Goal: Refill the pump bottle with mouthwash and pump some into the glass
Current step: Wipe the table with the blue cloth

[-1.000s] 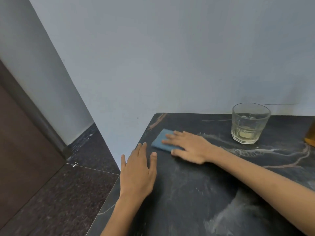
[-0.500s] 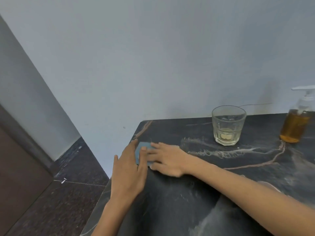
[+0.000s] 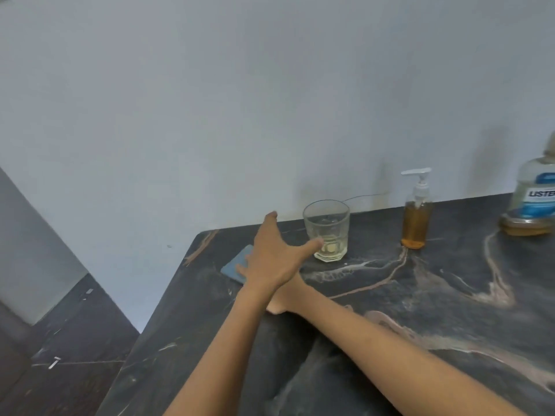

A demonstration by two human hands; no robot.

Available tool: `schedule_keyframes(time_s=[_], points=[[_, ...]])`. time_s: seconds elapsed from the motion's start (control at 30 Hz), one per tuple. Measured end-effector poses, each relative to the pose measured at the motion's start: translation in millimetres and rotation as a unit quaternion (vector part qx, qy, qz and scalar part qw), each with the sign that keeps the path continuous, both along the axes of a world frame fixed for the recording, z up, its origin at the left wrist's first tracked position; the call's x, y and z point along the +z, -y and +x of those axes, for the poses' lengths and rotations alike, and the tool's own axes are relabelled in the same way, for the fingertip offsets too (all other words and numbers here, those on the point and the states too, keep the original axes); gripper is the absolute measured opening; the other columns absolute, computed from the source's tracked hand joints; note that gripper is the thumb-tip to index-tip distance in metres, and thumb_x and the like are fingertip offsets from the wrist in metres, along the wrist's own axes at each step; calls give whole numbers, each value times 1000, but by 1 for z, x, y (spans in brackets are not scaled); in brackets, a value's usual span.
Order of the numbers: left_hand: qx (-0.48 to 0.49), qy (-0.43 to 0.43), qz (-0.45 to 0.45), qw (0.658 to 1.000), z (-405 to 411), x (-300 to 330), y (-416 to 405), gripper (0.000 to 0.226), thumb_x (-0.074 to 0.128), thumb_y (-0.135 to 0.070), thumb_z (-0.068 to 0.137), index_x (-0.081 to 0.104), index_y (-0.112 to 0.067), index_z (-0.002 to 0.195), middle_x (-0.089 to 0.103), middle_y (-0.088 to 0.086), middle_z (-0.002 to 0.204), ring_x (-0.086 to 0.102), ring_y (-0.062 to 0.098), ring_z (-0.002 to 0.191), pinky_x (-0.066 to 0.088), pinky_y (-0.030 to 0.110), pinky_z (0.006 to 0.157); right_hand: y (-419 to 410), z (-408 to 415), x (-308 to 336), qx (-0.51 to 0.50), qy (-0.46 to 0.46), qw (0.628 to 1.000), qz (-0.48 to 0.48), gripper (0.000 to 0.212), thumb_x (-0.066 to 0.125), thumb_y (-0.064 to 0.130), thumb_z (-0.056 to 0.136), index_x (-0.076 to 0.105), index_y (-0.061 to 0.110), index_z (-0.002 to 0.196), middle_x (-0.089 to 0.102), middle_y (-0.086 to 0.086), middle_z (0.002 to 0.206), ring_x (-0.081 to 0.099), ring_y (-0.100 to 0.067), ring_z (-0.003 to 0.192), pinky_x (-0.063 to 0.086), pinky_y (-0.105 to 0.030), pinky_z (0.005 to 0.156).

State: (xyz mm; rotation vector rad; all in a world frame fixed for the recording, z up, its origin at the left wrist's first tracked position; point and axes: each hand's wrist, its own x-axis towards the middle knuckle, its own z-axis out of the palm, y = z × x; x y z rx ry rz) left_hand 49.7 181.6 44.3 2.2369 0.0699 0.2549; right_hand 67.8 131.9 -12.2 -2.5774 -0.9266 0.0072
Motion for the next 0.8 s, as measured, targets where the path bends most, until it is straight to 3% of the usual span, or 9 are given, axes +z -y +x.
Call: schedule_keyframes(time_s=[0.13, 0.23, 0.3, 0.5, 0.67, 0.77, 0.8], points=[[-2, -9, 2, 1000, 31, -1, 48, 105, 84, -54, 53, 30, -9, 132, 45, 6, 133, 46, 25, 123, 40, 30, 86, 35, -19, -5, 97, 58, 992, -63, 52, 30, 31, 101, 16, 14, 149, 15, -7, 156, 10, -21, 142, 6, -34, 115], [38, -21, 15, 999, 45, -6, 69, 96, 85, -51, 55, 35, -6, 124, 48, 9, 124, 51, 27, 113, 43, 34, 80, 78, -32, -8, 90, 78, 993, -22, 47, 31, 35, 99, 33, 21, 144, 26, 3, 153, 14, -15, 142, 3, -26, 115], [81, -3, 11, 997, 51, -9, 74, 83, 84, -43, 60, 39, -5, 118, 52, 11, 119, 54, 30, 109, 43, 34, 76, 102, -34, -12, 83, 83, 992, -35, 45, 28, 38, 99, 34, 26, 142, 28, 6, 152, 13, -14, 143, 4, -29, 117], [112, 54, 11, 992, 59, -9, 73, 73, 81, -47, 58, 49, -5, 108, 56, 7, 107, 57, 25, 97, 38, 28, 67, 134, -23, -14, -2, 46, 995, -90, 52, 19, 48, 98, 6, 40, 148, 0, 14, 157, -8, -8, 144, -8, -26, 114], [122, 127, -6, 984, 67, 40, 53, 77, 82, -48, 57, 51, -6, 113, 53, 1, 102, 53, 20, 96, 36, 27, 71, 126, 19, -19, -81, 32, 988, -130, 55, 15, 46, 98, 2, 34, 149, -1, 6, 158, -3, -16, 145, -2, -34, 115], [113, 153, 6, 982, 66, 78, 33, 61, 85, -49, 53, 47, -19, 90, 46, -9, 82, 49, 16, 85, 37, 22, 62, 106, 68, -12, -128, -18, 981, -142, 54, 14, 43, 99, 4, 30, 150, -1, 1, 159, -3, -22, 145, 0, -40, 116], [108, 153, 12, 982, 65, 88, 27, 63, 85, -49, 52, 45, -21, 91, 46, -10, 81, 50, 16, 87, 41, 21, 65, 93, 81, -11, -141, -26, 980, -137, 53, 14, 41, 99, 5, 28, 150, 0, 0, 159, -3, -25, 145, 0, -42, 117]])
